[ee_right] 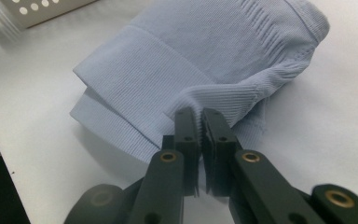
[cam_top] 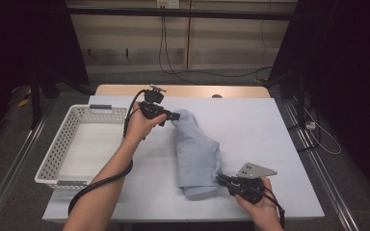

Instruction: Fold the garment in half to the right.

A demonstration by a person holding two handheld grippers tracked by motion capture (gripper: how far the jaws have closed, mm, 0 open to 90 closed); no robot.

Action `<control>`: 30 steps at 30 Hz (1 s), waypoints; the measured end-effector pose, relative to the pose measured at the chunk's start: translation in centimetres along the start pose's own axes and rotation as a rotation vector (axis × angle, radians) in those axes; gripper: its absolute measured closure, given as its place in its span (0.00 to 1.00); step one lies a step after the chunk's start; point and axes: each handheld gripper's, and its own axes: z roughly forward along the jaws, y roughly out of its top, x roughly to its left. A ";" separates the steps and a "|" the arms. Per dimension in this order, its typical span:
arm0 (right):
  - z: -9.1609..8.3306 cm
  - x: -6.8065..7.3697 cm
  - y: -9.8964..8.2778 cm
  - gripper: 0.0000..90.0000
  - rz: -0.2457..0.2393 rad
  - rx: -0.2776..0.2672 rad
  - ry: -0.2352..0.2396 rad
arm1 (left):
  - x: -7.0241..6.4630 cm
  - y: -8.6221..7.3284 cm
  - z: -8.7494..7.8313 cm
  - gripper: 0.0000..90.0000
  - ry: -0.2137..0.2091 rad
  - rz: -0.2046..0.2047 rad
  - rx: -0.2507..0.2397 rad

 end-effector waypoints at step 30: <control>1.7 -3.8 3.5 0.47 0.054 -0.041 -0.116 | -0.6 -1.6 -1.1 0.14 0.013 0.012 -0.002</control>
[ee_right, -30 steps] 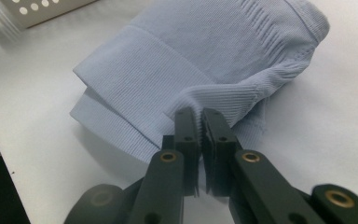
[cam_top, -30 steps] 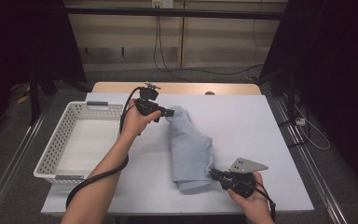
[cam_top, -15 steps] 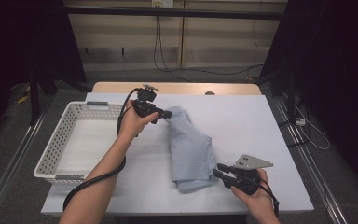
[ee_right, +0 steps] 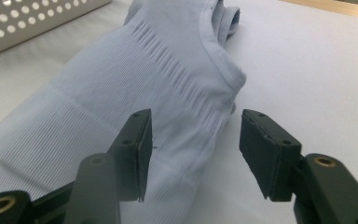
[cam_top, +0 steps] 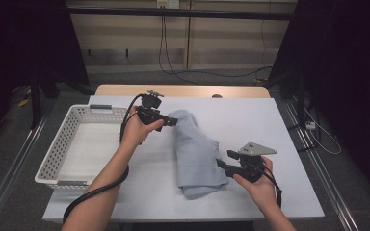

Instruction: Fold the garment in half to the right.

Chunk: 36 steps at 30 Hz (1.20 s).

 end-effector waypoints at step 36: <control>1.7 -1.3 0.3 0.23 0.032 0.002 -0.022 | -2.8 -3.5 -0.6 0.36 -0.125 0.001 -0.016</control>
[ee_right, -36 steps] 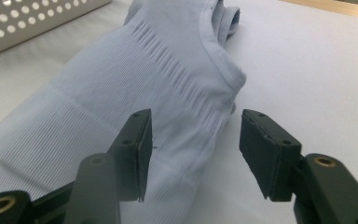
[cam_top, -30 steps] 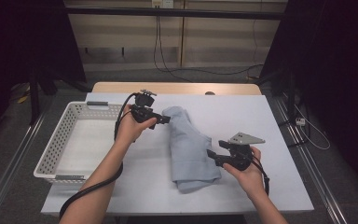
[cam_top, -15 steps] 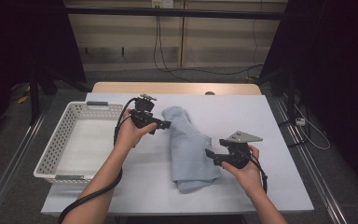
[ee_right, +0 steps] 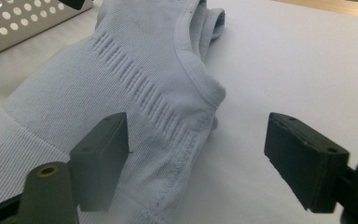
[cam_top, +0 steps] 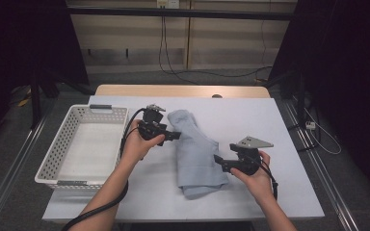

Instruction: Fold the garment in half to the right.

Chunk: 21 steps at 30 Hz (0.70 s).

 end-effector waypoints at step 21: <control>1.3 3.6 3.8 1.00 -0.092 -0.070 0.171 | -0.1 -1.1 -0.4 0.17 0.089 0.009 -0.010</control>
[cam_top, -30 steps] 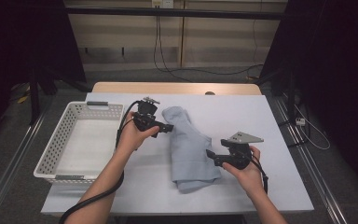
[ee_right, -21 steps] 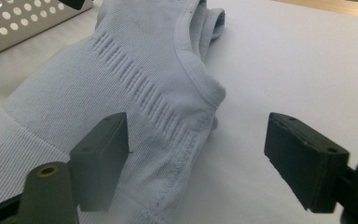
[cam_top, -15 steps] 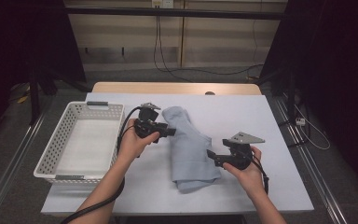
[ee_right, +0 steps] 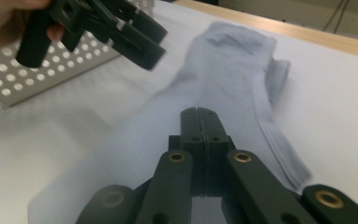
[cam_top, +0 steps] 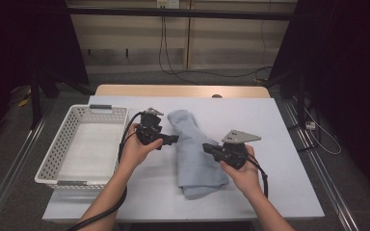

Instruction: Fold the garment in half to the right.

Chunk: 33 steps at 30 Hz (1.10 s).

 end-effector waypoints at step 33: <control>3.3 -0.7 -2.1 0.78 -0.043 0.082 -0.049 | -1.0 -1.9 2.5 0.07 -0.056 -0.063 0.054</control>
